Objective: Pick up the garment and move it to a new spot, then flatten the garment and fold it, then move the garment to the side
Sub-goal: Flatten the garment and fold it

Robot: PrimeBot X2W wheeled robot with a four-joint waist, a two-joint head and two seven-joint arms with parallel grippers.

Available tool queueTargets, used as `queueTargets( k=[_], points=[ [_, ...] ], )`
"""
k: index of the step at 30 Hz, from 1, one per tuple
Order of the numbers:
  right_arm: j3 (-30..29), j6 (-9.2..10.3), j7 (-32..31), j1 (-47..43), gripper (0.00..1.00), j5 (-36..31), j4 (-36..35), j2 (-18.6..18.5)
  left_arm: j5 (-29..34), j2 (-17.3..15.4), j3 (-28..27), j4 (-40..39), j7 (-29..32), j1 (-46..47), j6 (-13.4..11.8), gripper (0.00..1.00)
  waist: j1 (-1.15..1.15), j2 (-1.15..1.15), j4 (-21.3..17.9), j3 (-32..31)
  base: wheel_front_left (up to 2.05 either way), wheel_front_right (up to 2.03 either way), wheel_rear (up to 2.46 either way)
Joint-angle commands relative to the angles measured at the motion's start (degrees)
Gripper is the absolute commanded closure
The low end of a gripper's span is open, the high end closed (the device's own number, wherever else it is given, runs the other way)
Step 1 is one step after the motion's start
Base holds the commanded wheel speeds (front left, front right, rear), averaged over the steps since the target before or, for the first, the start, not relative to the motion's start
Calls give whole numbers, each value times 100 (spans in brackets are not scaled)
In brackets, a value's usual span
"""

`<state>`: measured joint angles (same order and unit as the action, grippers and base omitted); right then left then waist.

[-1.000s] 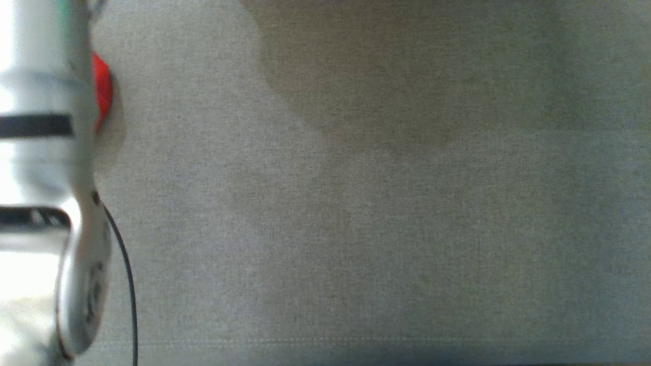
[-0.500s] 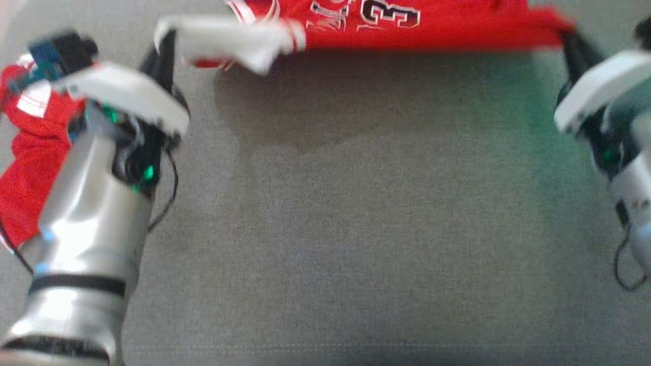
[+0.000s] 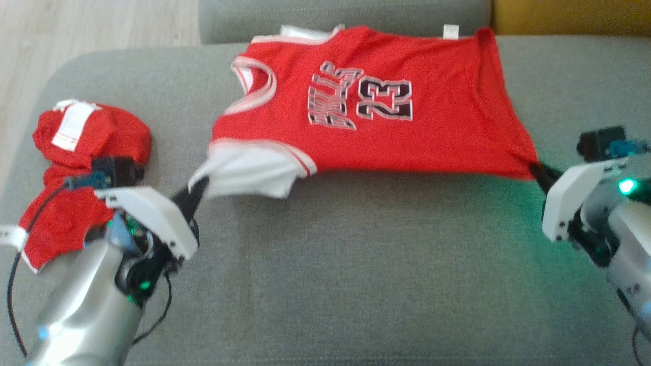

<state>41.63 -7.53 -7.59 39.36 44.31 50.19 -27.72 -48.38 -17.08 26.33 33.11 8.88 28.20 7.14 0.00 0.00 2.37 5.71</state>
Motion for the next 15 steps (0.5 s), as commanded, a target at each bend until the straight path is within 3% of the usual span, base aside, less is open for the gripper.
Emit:
queueTargets(
  k=[1,15],
  points=[
    [81,4,-36,-89,100,46,-70,-184,-99,-322,-178,-255,75,87,34,100,0,0,-11,-154,0,0,0],
    [404,4,-493,-777,100,771,-30,-417,-1029,-1051,1,-1755,1458,-1360,-26,100,0,0,-90,-630,0,0,0]
  ],
)
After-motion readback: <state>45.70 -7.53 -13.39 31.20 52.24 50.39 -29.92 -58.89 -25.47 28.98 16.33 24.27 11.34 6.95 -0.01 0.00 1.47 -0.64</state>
